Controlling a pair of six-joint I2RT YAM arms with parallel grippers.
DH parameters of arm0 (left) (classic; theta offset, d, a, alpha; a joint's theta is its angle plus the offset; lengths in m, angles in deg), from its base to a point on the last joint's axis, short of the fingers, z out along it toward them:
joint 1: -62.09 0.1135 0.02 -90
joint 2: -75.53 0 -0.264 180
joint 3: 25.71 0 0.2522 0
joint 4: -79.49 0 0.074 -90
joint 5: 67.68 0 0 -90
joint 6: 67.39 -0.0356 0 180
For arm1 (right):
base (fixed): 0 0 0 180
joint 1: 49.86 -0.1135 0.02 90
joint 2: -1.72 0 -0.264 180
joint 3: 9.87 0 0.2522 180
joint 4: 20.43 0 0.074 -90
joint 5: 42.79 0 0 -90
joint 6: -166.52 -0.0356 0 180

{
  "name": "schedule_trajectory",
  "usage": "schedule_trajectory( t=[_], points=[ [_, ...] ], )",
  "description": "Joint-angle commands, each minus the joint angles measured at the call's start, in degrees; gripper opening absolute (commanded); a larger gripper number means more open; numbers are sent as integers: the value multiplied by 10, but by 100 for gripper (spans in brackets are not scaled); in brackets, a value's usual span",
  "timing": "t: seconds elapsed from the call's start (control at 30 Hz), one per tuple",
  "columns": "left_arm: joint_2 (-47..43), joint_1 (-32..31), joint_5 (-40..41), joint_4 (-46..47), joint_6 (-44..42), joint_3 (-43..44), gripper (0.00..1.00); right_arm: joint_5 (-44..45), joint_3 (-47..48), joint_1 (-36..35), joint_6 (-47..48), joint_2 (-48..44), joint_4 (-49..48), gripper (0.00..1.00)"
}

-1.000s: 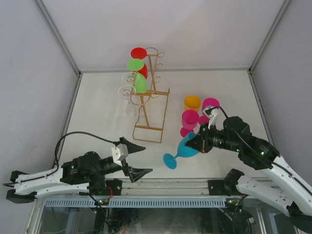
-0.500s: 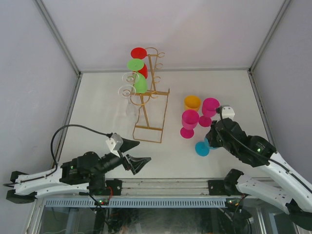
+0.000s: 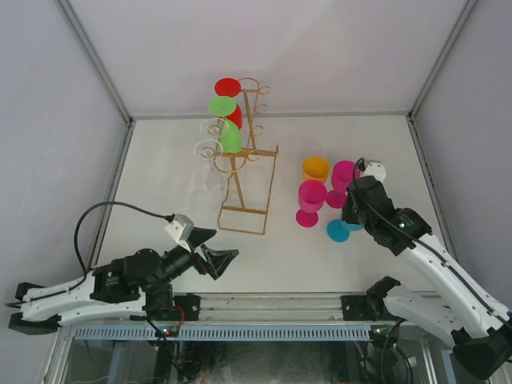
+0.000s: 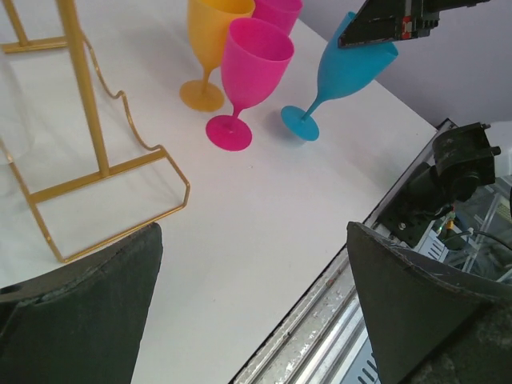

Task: Take the wine glass off the wine glass rack
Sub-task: Place the wine glass at the center of the board.

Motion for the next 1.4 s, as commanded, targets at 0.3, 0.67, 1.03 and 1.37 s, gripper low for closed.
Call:
schedule_trajectory(
  t=[0.3, 0.67, 1.03, 1.37],
  points=[
    [19, 2, -8, -90, 84, 57, 100, 17, 26, 3, 65, 107, -109, 0],
    [26, 2, 6, -98, 77, 71, 100, -10, 38, 21, 98, 160, -119, 0],
    [21, 1, 6, -113, 84, 71, 100, -21, 39, 22, 118, 173, -134, 0],
    [16, 2, 8, -124, 89, 72, 100, -12, 52, 23, 133, 188, -144, 0]
  ],
)
